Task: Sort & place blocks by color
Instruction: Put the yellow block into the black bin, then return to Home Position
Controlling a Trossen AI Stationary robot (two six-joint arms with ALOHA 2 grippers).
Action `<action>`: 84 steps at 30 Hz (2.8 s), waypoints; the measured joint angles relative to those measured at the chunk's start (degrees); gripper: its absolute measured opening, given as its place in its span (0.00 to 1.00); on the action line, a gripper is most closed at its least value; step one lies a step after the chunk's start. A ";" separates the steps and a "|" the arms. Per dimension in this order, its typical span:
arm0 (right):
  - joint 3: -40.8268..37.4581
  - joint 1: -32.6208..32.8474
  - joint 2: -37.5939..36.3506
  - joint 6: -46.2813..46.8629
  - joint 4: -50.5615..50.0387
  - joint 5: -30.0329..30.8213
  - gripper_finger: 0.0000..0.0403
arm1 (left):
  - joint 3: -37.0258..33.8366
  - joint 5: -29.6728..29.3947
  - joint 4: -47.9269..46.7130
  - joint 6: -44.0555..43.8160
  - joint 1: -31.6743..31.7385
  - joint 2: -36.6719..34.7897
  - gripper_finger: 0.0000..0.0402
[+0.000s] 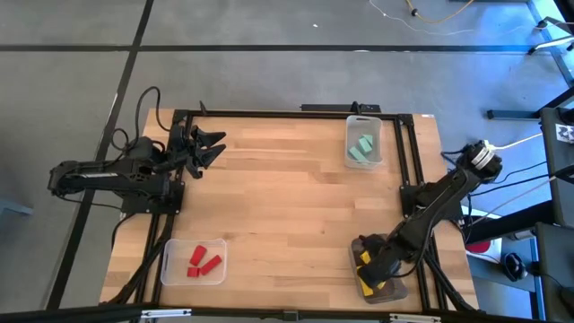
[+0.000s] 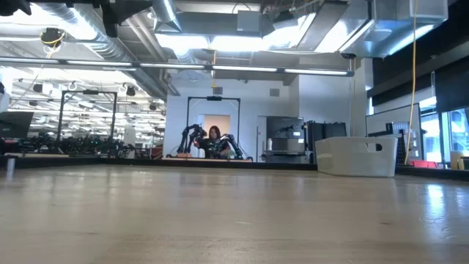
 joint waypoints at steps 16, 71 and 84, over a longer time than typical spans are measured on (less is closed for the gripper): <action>0.00 0.00 4.02 -1.73 -0.43 -0.25 0.25 | 0.00 -0.29 0.02 0.07 0.00 0.00 0.66; 0.02 -54.81 -13.32 -78.31 43.00 -0.16 0.56 | 0.00 0.79 -0.42 5.29 0.00 0.00 0.66; 0.11 -55.87 -24.21 -92.95 38.95 1.42 0.56 | 0.00 9.91 -6.34 16.17 -0.02 0.00 0.63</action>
